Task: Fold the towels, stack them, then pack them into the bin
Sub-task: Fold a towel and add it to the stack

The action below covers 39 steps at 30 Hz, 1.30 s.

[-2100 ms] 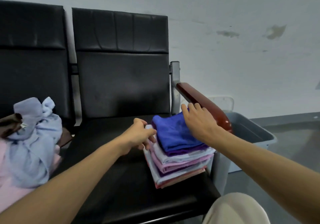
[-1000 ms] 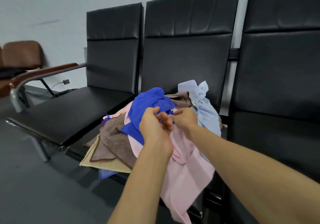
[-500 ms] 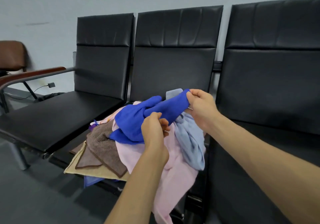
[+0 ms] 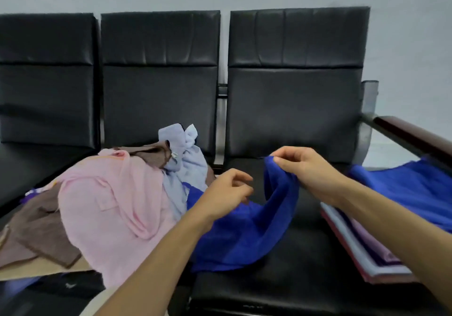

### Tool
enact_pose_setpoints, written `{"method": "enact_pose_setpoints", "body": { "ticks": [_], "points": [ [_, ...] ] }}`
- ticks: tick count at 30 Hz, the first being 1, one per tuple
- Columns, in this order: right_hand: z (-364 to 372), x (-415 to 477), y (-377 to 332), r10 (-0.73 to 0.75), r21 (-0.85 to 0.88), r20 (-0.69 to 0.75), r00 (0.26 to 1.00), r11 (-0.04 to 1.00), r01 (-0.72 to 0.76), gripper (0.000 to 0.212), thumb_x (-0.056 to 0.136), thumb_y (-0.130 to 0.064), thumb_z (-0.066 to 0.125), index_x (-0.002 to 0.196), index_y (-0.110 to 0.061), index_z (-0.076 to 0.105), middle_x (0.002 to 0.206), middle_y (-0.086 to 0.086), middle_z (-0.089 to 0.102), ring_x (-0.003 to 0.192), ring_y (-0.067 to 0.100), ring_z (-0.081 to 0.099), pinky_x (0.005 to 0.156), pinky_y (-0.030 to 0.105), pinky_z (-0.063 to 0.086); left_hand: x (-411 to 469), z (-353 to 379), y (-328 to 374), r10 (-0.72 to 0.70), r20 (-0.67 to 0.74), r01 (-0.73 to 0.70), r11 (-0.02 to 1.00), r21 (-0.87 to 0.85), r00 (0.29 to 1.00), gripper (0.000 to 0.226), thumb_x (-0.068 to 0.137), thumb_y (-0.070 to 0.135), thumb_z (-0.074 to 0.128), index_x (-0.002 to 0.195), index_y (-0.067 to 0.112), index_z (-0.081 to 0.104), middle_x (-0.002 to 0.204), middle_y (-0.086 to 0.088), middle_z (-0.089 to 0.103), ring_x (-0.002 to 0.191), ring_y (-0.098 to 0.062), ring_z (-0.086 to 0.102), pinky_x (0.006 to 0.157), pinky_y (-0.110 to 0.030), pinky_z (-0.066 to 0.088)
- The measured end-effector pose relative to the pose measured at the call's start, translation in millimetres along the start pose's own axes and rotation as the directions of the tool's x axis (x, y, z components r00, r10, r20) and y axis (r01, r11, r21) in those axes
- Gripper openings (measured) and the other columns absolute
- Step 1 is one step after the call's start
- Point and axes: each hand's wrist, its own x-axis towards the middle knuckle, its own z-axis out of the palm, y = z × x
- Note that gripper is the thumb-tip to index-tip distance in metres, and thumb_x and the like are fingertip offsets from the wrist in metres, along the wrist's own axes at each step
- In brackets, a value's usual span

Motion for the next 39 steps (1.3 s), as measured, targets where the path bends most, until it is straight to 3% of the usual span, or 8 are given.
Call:
{"method": "enact_pose_setpoints", "body": {
  "ticks": [4,7,14,20,25,29,35,39],
  "points": [
    [-24.4,-25.3,30.5,-0.028,0.009,0.012,1.0,1.0,0.028,0.02,0.096,-0.006,0.051,0.087,-0.015,0.067,0.076,-0.005,0.067,0.073,0.006,0.059,0.068,0.021,0.046,14.5,33.5,-2.7,0.048,0.202,-0.084,0.982,0.169,0.978,0.055,0.086,0.016,0.067,0.135,0.029,0.045,0.127,0.01,0.056,0.117,-0.005,0.053,0.1,-0.031,0.046],
    [-35.3,-35.5,50.2,0.01,0.252,-0.039,0.999,0.968,0.0,0.017,0.094,-0.006,0.051,0.088,-0.009,0.066,0.078,0.002,0.068,0.075,0.012,0.062,0.067,0.021,0.05,20.1,57.7,0.6,0.123,0.322,-0.2,0.955,0.218,0.939,0.064,0.083,0.02,0.07,0.139,0.033,0.041,0.133,0.013,0.052,0.122,-0.004,0.047,0.105,-0.032,0.042],
    [-59.7,-56.8,49.6,0.14,0.501,-0.08,0.987,0.862,-0.081,0.015,0.091,-0.006,0.05,0.086,-0.005,0.064,0.074,0.008,0.066,0.066,0.014,0.063,0.059,0.019,0.053,21.8,83.1,7.0,0.281,0.285,-0.336,0.927,0.166,0.916,0.025,0.086,0.03,0.069,0.096,0.009,0.063,0.093,-0.012,0.066,0.083,-0.018,0.062,0.084,-0.05,0.049],
    [-72.1,-63.8,55.2,0.241,0.45,-0.152,0.958,0.88,-0.15,0.014,0.093,-0.008,0.052,0.097,-0.006,0.066,0.089,0.008,0.069,0.084,0.016,0.063,0.073,0.025,0.052,9.8,76.7,9.6,0.272,0.323,-0.296,0.955,0.026,0.906,0.031,0.083,0.051,0.056,0.095,0.022,0.06,0.087,0.003,0.068,0.082,-0.011,0.063,0.082,-0.035,0.049],
    [-72.0,-61.1,50.8,0.237,0.312,-0.11,0.965,0.93,-0.193,0.018,0.095,-0.008,0.049,0.093,-0.006,0.067,0.085,0.005,0.069,0.078,0.013,0.062,0.067,0.021,0.05,9.1,69.7,7.3,0.237,0.331,-0.295,0.946,0.134,0.913,0.017,0.098,0.03,0.05,0.103,0.022,0.064,0.098,0.005,0.068,0.094,-0.01,0.064,0.086,-0.028,0.052],
    [-76.7,-63.6,40.8,0.21,0.191,0.027,0.977,0.959,-0.211,0.019,0.085,-0.029,0.063,0.088,-0.011,0.067,0.084,0.003,0.071,0.078,0.012,0.065,0.068,0.02,0.049,13.9,65.8,9.0,0.298,0.211,-0.33,0.934,0.138,0.931,0.026,0.101,0.025,0.045,0.082,0.027,0.063,0.074,0.018,0.061,0.069,0.003,0.054,0.068,-0.018,0.04],
    [-83.8,-71.2,35.2,0.22,-0.003,0.087,0.972,0.975,-0.221,0.017,0.085,-0.017,0.067,0.099,-0.009,0.073,0.094,0.006,0.075,0.087,0.02,0.071,0.073,0.021,0.057,11.4,55.0,12.5,0.381,0.071,-0.381,0.924,-0.017,0.922,0.023,0.098,0.027,0.051,0.081,0.024,0.067,0.075,0.008,0.065,0.071,-0.005,0.057,0.064,-0.024,0.048],
    [-89.7,-73.9,32.8,0.181,-0.047,0.052,0.982,0.983,-0.178,0.015,0.089,-0.014,0.063,0.097,-0.006,0.072,0.094,0.008,0.074,0.087,0.019,0.071,0.078,0.025,0.056,4.9,55.4,12.2,0.332,0.213,-0.327,0.943,-0.061,0.919,0.022,0.078,0.042,0.067,0.082,0.02,0.067,0.083,-0.015,0.066,0.075,-0.019,0.058,0.072,-0.034,0.047]
  ]
}}
